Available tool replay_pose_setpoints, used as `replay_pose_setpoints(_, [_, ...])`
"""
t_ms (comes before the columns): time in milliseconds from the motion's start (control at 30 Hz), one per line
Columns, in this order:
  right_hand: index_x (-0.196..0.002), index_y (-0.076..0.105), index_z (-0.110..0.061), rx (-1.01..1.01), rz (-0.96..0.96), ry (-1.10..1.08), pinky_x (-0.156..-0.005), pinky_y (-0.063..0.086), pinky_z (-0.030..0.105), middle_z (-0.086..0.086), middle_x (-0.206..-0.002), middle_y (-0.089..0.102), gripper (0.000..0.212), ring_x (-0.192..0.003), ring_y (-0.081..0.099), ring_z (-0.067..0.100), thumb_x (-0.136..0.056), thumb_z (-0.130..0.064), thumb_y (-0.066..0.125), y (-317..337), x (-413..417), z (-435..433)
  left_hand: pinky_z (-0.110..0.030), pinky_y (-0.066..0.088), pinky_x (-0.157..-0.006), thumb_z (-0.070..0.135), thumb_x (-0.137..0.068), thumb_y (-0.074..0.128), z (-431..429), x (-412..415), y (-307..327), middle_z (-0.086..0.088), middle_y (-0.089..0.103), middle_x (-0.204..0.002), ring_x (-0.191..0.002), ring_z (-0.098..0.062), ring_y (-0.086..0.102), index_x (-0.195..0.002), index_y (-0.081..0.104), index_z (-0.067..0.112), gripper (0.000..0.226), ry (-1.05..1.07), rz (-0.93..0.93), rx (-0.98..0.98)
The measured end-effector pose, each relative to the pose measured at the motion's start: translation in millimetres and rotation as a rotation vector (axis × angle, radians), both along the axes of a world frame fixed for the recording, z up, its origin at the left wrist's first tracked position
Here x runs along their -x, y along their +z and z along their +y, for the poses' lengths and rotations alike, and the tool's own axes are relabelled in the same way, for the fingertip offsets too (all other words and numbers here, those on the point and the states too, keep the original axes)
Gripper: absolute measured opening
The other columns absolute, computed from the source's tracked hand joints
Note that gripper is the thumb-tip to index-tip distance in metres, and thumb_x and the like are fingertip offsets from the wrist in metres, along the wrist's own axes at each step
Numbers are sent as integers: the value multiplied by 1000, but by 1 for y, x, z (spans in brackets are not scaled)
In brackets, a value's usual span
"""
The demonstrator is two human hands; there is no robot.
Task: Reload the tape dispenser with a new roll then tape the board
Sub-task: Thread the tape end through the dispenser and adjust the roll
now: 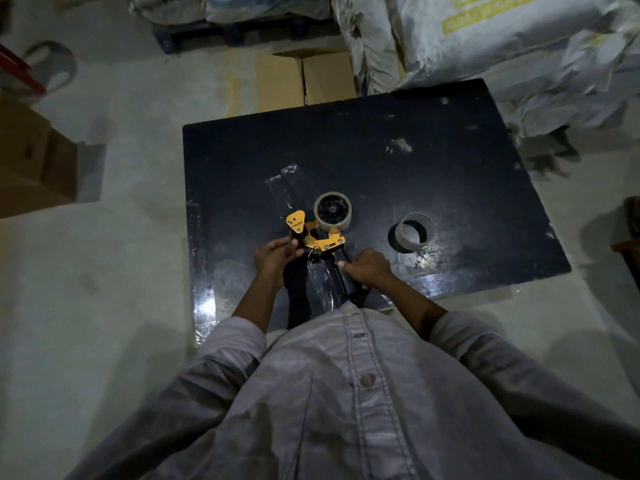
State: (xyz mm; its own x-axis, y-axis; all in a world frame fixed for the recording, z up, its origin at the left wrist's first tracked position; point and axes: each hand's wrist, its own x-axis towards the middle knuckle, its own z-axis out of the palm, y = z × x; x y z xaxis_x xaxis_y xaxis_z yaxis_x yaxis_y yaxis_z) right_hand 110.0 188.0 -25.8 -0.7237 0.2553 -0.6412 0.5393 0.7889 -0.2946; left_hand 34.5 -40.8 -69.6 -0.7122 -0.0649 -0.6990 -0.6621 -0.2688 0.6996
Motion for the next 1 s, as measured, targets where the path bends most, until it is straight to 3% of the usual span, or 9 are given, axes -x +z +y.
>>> replay_pose_setpoints(67, [-73, 69, -15, 21, 12, -22, -89, 60, 34, 3, -68, 69, 59, -75, 74, 25, -99, -68, 63, 2, -1, -1, -34, 71, -75, -10, -90, 83, 3, 0, -2, -25, 80, -101, -76, -27, 83, -114, 74, -14, 25, 4, 46, 45])
replay_pose_setpoints(133, [-69, 66, -16, 25, 11, -19, -91, 61, 35, 0, -65, 66, 59, -73, 72, 24, -100, -66, 61, 3, -2, -3, -36, 71, -76, -9, -90, 84, 6, 0, -4, -29, 80, -103, -69, -23, 82, -109, 76, -15, 21, -19, 90, 111])
replay_pose_setpoints(233, [-101, 79, -8, -5, 18, 13, -96, 59, 38, 13, -101, 78, 65, -101, 77, 32, -100, -70, 58, 4, -3, -4, -44, 70, -84, -3, -94, 83, 1, -2, -10, -13, 82, -92, -69, -16, 80, -95, 80, 3, 7, -165, 178, 348])
replay_pose_setpoints(267, [-109, 79, -8, -19, 22, 14, -97, 58, 38, 15, -110, 78, 67, -108, 75, 33, -99, -71, 58, 4, -4, -4, -46, 70, -86, 0, -95, 83, -3, -3, -13, -6, 81, -88, -72, -16, 80, -90, 80, 13, 14, -244, 234, 455])
replay_pose_setpoints(400, [-111, 78, -8, -52, 12, -8, -93, 58, 37, 15, -112, 78, 72, -112, 74, 33, -94, -76, 58, 0, -3, -4, -46, 67, -88, 3, -95, 81, -23, -17, -24, 3, 78, -87, -85, -22, 78, -85, 76, 25, 24, -437, 403, 704])
replay_pose_setpoints(567, [-117, 79, -8, -45, 15, 17, -97, 56, 37, 15, -122, 76, 68, -118, 72, 33, -100, -70, 57, 3, -2, -4, -51, 69, -82, -8, -98, 73, -35, -28, -20, -4, 75, -89, -83, -29, 78, -86, 69, 20, 31, -425, 437, 614])
replay_pose_setpoints(700, [-119, 78, -10, -58, 31, 24, -96, 53, 37, 16, -126, 75, 68, -122, 69, 36, -99, -71, 56, 5, -2, -2, -56, 68, -78, -14, -96, 66, -39, -16, -22, -12, 78, -99, -98, -38, 78, -84, 58, 25, 42, -407, 421, 597])
replay_pose_setpoints(900, [-128, 74, -11, -35, 41, 8, -102, 51, 40, 17, -136, 71, 66, -129, 64, 39, -101, -69, 56, 6, -4, -3, -27, 64, -83, -23, -99, 53, -35, -17, -6, -12, 75, -133, -129, -22, 70, -93, 53, 6, 29, -479, 497, 481])
replay_pose_setpoints(1000, [-133, 70, -8, -7, 50, -24, -103, 51, 42, 19, -135, 69, 64, -130, 63, 41, -103, -63, 58, 8, -6, -3, -34, 67, -86, -18, -104, 52, -38, -12, -10, -18, 72, -136, -128, -28, 71, -93, 51, 9, 29, -421, 474, 390])
